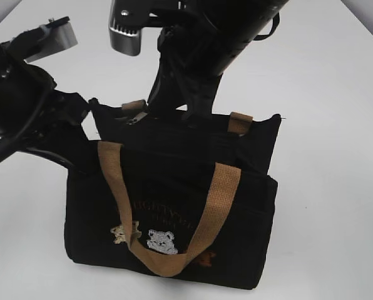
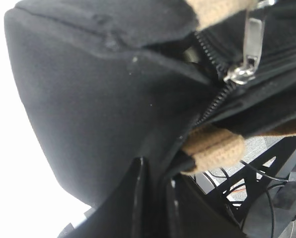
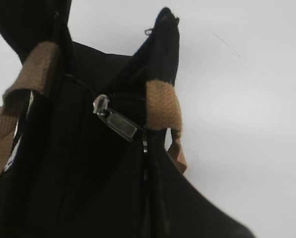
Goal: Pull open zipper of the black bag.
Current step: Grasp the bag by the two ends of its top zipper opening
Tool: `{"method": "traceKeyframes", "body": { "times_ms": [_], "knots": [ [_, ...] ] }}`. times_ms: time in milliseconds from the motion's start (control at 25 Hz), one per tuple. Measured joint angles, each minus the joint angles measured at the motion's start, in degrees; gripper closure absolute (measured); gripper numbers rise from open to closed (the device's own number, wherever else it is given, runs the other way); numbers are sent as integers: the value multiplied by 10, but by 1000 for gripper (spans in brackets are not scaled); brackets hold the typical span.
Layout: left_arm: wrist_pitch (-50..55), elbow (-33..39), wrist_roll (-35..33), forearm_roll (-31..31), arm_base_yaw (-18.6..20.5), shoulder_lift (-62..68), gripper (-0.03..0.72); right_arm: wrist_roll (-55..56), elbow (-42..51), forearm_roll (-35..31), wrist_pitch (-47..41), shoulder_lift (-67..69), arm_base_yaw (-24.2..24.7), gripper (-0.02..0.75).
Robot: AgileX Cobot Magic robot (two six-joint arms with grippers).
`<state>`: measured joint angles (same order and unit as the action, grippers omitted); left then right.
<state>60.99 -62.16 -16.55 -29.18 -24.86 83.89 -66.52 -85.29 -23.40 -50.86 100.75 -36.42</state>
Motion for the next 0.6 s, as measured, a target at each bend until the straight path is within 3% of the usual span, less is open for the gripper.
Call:
{"method": "traceKeyframes", "body": {
  "times_ms": [160,400,600],
  "knots": [
    [1,0,0,-1,0,0,652,2,0,-1,0,0,0,725],
    [7,0,0,1,1,1,652,2,0,-4,0,-5,0,510],
    [8,0,0,1,1,1,652,-30,0,-4,0,-6,0,501]
  ]
}}
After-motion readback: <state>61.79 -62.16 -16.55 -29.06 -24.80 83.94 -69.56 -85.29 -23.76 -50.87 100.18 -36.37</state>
